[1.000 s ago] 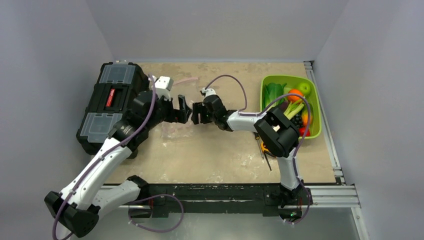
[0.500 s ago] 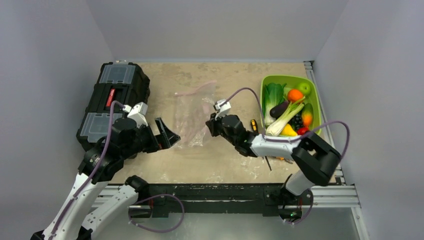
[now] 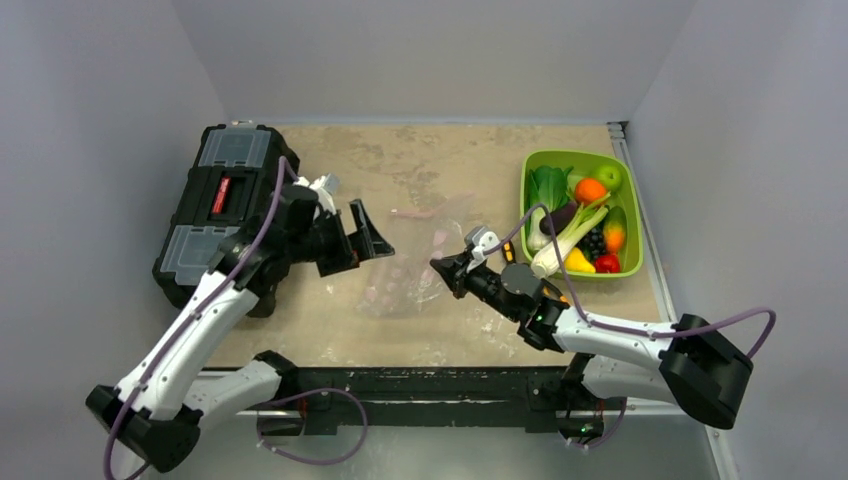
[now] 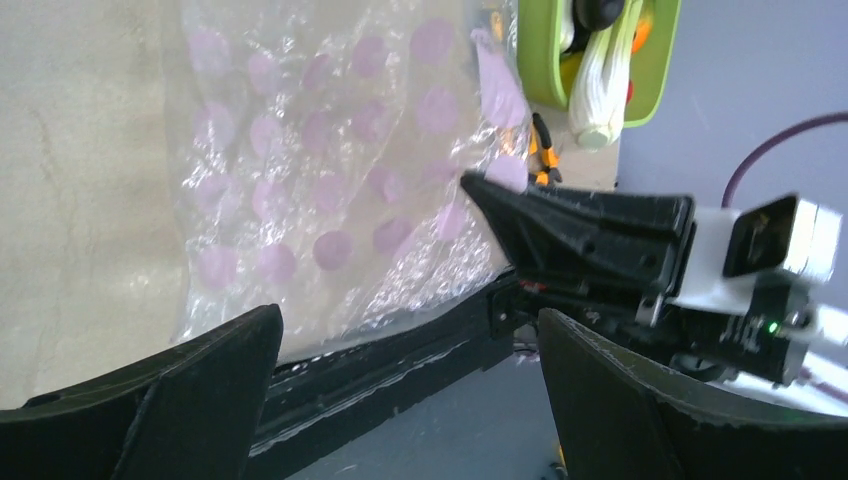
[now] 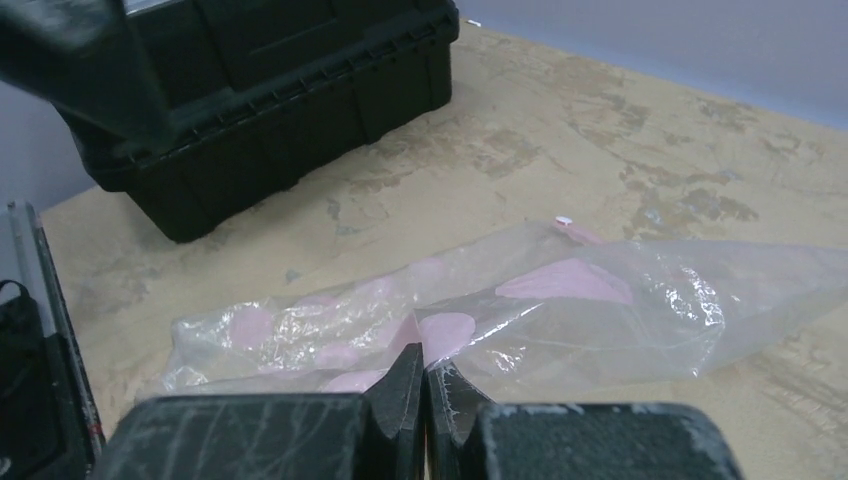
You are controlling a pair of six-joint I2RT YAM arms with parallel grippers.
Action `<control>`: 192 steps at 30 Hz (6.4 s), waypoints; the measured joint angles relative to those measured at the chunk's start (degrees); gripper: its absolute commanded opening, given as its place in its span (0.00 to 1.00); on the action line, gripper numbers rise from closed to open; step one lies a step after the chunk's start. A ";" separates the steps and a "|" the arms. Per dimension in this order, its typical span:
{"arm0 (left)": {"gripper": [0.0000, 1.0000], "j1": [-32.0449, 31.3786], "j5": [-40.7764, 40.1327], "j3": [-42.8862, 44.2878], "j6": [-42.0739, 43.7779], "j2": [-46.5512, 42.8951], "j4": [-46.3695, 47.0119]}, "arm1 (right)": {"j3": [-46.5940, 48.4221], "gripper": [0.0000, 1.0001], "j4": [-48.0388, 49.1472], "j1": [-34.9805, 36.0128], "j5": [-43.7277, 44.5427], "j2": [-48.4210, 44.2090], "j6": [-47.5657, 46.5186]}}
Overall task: Place the food in the zip-top bag and seal the zipper
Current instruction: Pick up the zipper food storage bag at the center of the board, then open the zipper of the food storage bag at the center of the board.
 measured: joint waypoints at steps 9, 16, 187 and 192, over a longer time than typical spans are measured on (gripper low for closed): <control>1.00 -2.80 8.15 -0.83 3.50 8.50 15.93 | 7.67 0.00 -9.46 0.00 1.31 -0.22 1.77; 1.00 -20.28 -4.02 -9.51 31.69 -0.92 22.64 | 21.16 0.00 -24.57 0.00 1.95 0.87 24.15; 0.28 3.48 -1.84 -11.19 -56.13 0.55 24.28 | 21.57 0.00 -13.62 -4.26 -15.28 1.86 -11.69; 0.27 3.48 -1.29 -11.32 -56.24 1.27 25.22 | 21.57 0.00 -13.64 -3.61 -15.28 1.90 -11.69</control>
